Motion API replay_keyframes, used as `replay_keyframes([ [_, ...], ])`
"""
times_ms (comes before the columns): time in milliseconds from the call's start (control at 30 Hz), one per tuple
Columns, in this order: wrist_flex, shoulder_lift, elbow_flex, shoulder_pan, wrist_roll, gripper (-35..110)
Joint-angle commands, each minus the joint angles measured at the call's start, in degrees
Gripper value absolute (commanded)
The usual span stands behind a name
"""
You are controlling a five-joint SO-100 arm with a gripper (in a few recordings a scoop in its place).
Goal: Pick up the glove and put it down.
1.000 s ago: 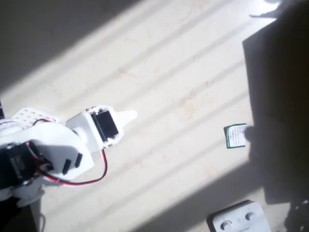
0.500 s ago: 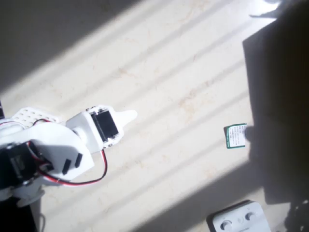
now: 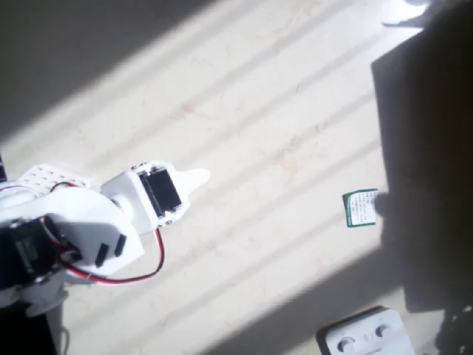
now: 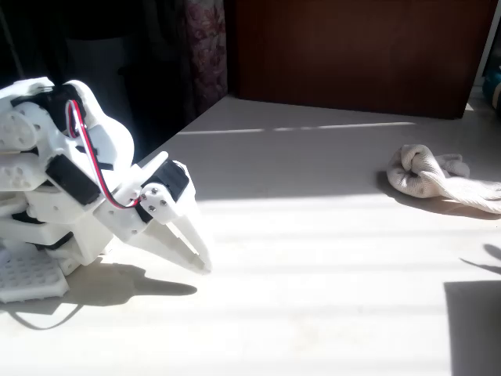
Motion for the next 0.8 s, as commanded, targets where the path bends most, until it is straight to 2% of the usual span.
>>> replay_keyframes([
  [0, 0.00, 0.35, -2.29, -0.09, -0.35, 1],
  [400, -0.35, 0.44, -2.64, 0.00, 0.35, 1],
  [600, -1.05, -0.53, -10.37, 0.53, 0.44, 1],
  [767, -1.05, -15.21, -22.32, -0.09, 0.44, 1],
])
